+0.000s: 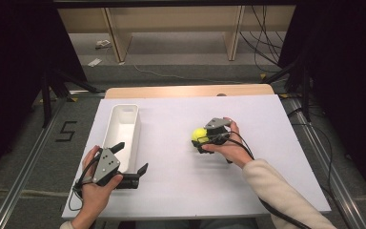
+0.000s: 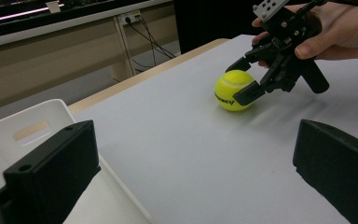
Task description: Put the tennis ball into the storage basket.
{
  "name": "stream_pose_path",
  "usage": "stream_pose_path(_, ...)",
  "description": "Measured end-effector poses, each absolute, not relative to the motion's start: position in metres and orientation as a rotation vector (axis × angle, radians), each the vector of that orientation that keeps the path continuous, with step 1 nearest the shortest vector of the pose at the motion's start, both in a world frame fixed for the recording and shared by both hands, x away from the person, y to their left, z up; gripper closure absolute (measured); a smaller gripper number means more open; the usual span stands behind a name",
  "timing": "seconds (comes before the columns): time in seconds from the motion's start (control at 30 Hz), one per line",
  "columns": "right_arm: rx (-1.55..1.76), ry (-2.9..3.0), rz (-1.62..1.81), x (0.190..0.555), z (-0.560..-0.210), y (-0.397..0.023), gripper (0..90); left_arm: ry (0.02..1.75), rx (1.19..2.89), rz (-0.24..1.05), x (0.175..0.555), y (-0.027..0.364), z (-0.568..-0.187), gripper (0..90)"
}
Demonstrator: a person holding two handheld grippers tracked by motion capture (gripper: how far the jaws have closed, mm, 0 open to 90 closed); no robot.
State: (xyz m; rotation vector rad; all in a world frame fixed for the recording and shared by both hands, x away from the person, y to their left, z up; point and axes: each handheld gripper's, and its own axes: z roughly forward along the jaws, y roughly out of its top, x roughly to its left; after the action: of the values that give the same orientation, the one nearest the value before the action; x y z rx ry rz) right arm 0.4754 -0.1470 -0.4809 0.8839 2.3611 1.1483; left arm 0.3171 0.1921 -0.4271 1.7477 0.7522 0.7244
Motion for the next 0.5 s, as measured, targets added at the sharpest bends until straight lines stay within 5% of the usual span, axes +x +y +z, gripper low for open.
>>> stream_pose_path(0.5,0.883,2.380,1.121,0.4775,-0.4868,-0.1433,19.0,0.748,1.754,0.719,0.3172,0.1921,-0.4274,0.0)
